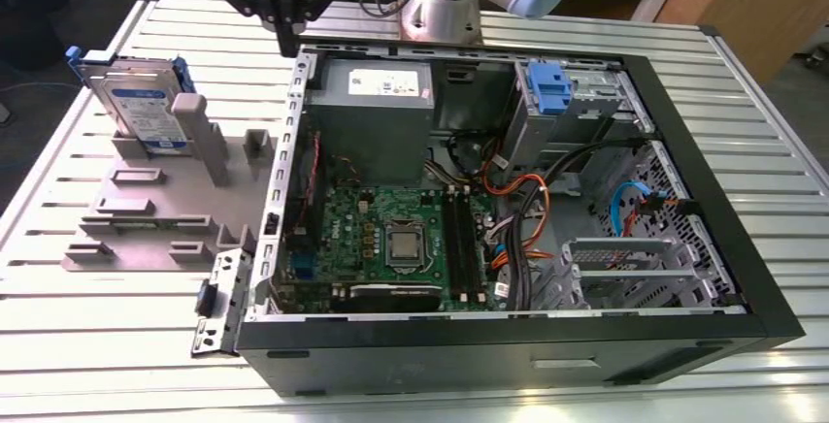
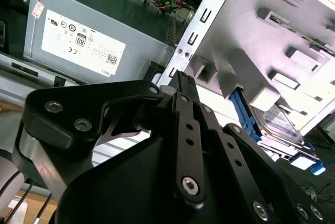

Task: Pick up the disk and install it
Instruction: 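Reach for the disk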

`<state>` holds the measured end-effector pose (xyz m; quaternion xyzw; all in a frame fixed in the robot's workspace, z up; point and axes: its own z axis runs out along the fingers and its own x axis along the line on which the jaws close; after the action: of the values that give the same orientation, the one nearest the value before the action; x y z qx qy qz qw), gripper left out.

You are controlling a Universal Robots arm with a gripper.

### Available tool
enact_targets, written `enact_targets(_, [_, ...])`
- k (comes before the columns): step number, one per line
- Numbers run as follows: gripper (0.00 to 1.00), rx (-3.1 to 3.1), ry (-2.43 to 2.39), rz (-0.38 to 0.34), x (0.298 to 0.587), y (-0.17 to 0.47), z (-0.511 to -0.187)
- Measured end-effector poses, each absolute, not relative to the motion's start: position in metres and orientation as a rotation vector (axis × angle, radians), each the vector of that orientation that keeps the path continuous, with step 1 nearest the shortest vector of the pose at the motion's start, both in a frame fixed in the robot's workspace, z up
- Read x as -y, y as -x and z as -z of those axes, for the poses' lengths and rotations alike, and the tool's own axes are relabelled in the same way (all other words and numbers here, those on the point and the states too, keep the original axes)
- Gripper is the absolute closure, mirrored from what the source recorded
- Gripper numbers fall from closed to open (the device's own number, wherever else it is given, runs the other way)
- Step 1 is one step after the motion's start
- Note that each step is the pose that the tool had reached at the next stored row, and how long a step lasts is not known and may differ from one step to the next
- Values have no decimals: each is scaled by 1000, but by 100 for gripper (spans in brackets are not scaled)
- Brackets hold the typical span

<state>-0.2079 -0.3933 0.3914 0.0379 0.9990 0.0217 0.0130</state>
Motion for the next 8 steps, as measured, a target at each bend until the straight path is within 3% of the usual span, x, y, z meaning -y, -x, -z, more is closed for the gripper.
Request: enact_targets(8, [89,-3113,-118,-67,393,212,-391])
